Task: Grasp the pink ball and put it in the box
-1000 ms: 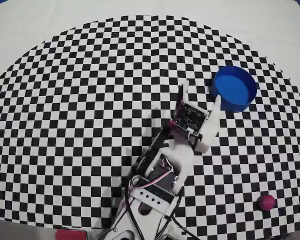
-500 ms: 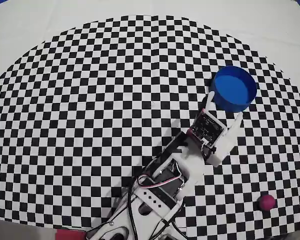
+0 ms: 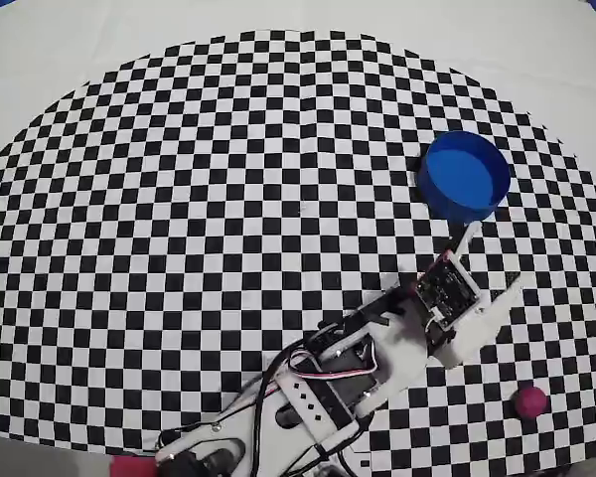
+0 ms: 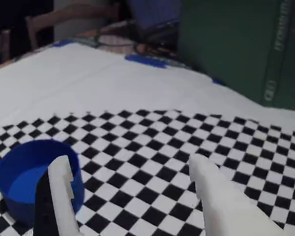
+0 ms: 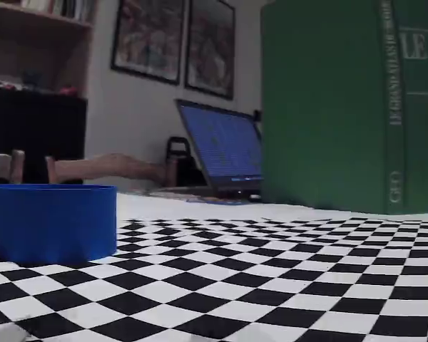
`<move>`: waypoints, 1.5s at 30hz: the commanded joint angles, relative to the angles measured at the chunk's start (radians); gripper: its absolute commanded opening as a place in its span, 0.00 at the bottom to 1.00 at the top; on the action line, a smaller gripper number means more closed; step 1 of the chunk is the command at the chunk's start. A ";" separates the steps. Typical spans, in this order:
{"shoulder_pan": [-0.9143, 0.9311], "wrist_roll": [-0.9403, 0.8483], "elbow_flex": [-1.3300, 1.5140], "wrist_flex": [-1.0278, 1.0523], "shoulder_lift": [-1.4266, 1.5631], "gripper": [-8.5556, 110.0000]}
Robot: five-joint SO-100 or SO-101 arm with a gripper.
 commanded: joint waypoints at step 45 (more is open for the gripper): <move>0.491 -0.005 0.008 -0.012 0.002 0.31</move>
